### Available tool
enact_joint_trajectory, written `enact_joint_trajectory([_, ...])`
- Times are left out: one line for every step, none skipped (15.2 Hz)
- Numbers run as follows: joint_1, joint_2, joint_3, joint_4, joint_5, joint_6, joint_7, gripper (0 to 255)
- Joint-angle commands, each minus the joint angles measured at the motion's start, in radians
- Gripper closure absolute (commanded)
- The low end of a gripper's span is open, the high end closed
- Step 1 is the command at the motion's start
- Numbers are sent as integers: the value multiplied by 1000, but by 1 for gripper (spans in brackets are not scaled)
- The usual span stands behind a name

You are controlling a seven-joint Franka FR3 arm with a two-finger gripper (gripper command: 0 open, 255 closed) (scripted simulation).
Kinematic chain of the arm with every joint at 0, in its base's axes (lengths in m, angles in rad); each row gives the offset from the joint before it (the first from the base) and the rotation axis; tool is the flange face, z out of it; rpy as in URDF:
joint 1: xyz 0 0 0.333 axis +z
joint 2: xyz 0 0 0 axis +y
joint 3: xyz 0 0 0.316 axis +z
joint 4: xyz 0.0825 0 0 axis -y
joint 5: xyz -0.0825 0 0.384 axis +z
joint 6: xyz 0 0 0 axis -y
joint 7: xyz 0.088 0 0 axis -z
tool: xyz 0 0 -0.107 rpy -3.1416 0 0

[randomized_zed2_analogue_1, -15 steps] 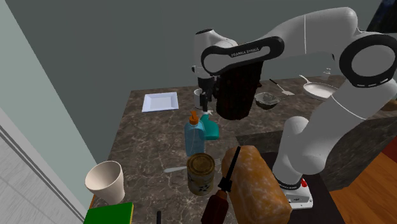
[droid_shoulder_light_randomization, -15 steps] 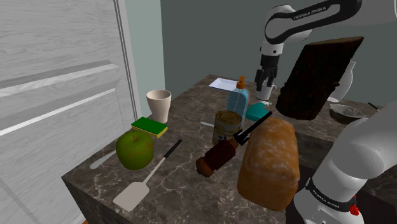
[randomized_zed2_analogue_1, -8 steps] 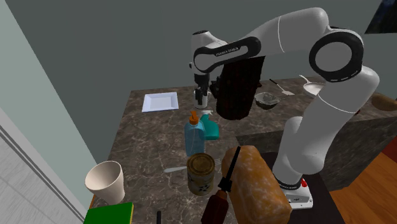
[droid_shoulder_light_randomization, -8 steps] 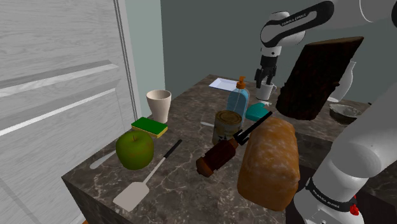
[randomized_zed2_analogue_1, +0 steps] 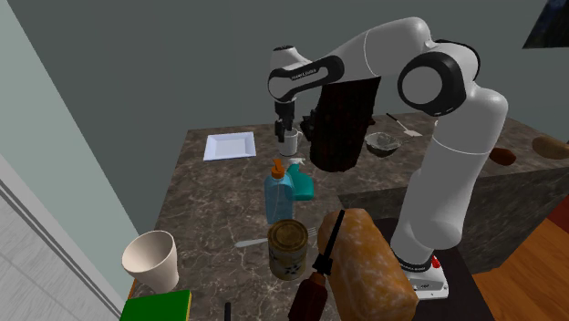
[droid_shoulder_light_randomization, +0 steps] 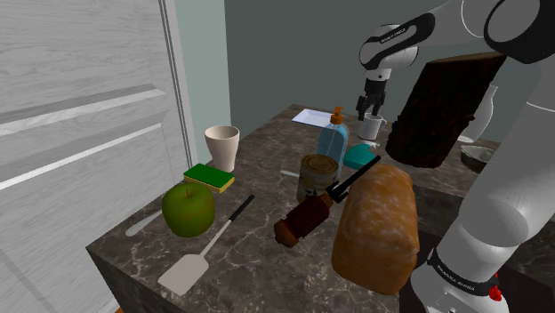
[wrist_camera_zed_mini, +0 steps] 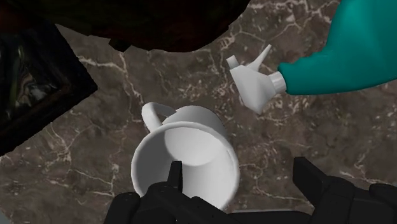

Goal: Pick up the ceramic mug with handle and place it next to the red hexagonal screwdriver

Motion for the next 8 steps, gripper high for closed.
enact_joint_trajectory([-3, 12, -2, -12, 5, 25, -5, 0])
enact_joint_trajectory([-3, 17, -3, -21, 7, 38, -6, 0])
enact_joint_trajectory([-4, 22, -3, -29, 9, 51, -8, 0])
enact_joint_trajectory([-5, 27, -4, -37, 11, 64, -9, 0])
enact_joint_trajectory([-6, 33, -4, -45, 14, 77, -11, 0])
enact_joint_trajectory([-6, 36, -4, -49, 15, 84, -12, 0])
enact_joint_trajectory([-6, 36, -4, -49, 15, 84, -12, 0])
enact_joint_trajectory([-6, 36, -4, -49, 15, 84, -12, 0])
